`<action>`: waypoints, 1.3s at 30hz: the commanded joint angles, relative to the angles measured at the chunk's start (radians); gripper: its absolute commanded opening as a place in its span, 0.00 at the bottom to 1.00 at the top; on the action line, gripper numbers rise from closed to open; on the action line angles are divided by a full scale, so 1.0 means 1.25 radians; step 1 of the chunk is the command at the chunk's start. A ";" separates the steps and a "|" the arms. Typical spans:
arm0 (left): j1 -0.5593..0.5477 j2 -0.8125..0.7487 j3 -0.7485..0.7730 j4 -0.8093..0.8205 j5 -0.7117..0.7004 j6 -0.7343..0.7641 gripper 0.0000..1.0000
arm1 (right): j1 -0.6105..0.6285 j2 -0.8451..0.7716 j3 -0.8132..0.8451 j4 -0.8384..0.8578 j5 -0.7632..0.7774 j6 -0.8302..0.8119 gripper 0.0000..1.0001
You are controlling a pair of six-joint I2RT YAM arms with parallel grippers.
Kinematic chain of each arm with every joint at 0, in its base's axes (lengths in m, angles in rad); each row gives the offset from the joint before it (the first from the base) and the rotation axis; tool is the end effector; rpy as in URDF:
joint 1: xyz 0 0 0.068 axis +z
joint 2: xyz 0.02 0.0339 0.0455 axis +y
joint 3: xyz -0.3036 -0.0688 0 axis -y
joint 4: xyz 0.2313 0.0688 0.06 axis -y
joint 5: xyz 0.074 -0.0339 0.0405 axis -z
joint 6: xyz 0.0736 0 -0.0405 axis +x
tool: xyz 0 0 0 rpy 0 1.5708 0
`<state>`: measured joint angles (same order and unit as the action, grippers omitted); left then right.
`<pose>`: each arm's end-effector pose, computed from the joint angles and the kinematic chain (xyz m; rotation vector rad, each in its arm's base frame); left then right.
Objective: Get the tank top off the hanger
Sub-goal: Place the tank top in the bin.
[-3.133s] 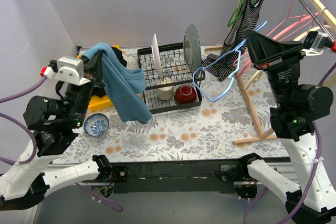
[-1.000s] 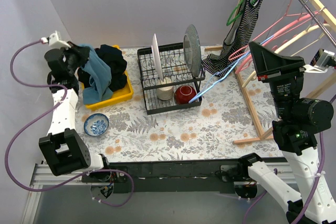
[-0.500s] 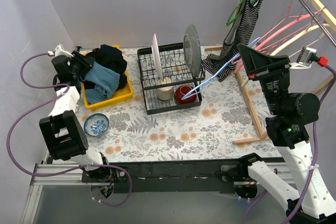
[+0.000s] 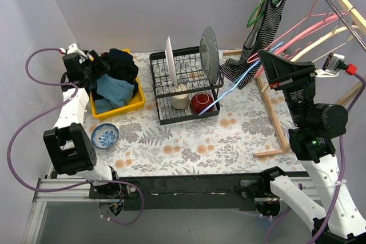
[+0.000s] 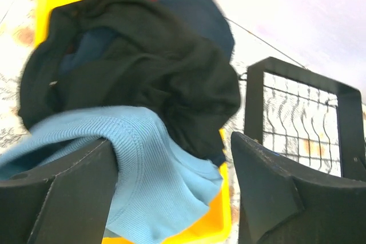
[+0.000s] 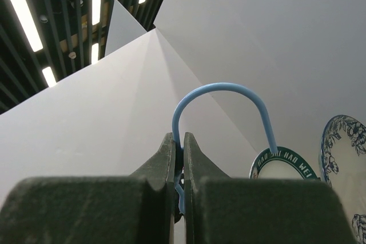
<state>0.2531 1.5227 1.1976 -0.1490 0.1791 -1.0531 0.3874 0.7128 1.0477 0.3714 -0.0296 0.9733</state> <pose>0.3654 0.0810 0.3329 -1.1863 1.7403 -0.6742 0.0930 0.0403 0.5405 0.2406 0.9013 1.2821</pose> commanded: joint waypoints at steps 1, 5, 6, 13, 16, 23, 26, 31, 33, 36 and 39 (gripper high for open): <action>-0.037 -0.046 0.014 -0.028 -0.034 0.053 0.74 | -0.002 -0.008 0.001 0.054 0.002 0.003 0.01; -0.038 0.003 0.010 0.000 0.066 0.053 0.70 | -0.002 -0.011 0.004 0.048 0.003 0.001 0.01; -0.040 0.015 0.010 0.006 0.097 0.055 0.70 | -0.002 -0.011 0.004 0.048 0.004 0.001 0.01; -0.078 0.077 0.055 -0.011 0.175 0.096 0.69 | -0.001 -0.013 0.016 0.035 0.005 -0.008 0.01; -0.105 0.077 0.113 -0.108 0.021 0.128 0.73 | -0.002 -0.016 0.021 0.029 0.006 -0.013 0.01; -0.134 0.052 0.160 -0.210 -0.113 0.175 0.77 | -0.001 -0.013 0.022 0.028 0.008 -0.018 0.01; -0.146 0.034 0.164 -0.220 -0.116 0.196 0.79 | -0.001 -0.009 0.027 0.027 0.004 -0.018 0.01; -0.156 0.030 0.197 -0.259 -0.180 0.212 0.80 | -0.001 -0.008 0.029 0.026 0.003 -0.018 0.01; -0.158 0.029 0.206 -0.264 -0.192 0.220 0.80 | -0.002 -0.008 0.029 0.026 0.003 -0.018 0.01; -0.160 0.042 0.250 -0.299 -0.218 0.225 0.80 | -0.002 -0.007 0.033 0.024 0.005 -0.019 0.01; -0.162 0.046 0.274 -0.308 -0.232 0.206 0.82 | -0.001 0.000 0.042 0.024 0.000 -0.019 0.01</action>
<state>0.0566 1.6253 1.4654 -0.4973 -0.0498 -0.7967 0.3874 0.7055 1.0496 0.3653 -0.0292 0.9615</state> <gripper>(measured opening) 0.804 0.058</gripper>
